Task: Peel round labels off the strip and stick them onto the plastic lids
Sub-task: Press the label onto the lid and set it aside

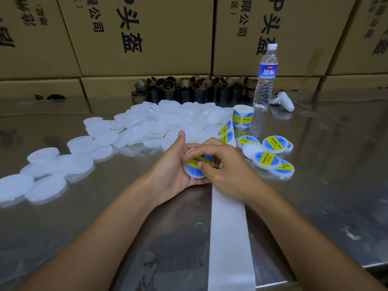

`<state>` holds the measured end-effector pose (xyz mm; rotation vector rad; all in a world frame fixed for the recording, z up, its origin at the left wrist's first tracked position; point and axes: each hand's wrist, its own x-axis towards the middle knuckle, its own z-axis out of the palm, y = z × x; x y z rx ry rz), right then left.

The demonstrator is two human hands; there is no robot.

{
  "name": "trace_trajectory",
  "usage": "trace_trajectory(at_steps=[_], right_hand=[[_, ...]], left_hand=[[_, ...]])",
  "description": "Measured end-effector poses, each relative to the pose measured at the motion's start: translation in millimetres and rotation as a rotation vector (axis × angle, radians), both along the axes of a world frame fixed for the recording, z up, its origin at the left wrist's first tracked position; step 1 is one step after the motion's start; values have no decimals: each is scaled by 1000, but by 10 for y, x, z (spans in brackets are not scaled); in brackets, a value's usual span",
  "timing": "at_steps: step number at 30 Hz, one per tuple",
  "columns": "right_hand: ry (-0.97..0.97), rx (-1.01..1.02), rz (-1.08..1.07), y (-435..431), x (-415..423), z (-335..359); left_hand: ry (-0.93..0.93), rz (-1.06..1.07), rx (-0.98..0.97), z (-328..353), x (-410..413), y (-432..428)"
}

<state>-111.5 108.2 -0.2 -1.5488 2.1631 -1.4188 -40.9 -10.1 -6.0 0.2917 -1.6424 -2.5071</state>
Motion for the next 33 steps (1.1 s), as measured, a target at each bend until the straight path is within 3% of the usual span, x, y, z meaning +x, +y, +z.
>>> trace_trajectory(at_steps=[13, 26, 33], right_hand=[[24, -34, 6, 4, 3, 1], [-11, -187, -45, 2, -22, -11], [35, -122, -100, 5, -59, -29]], left_hand=[[0, -40, 44, -3, 9, -4], [27, 59, 106, 47, 30, 22], [41, 62, 123, 40, 30, 7]])
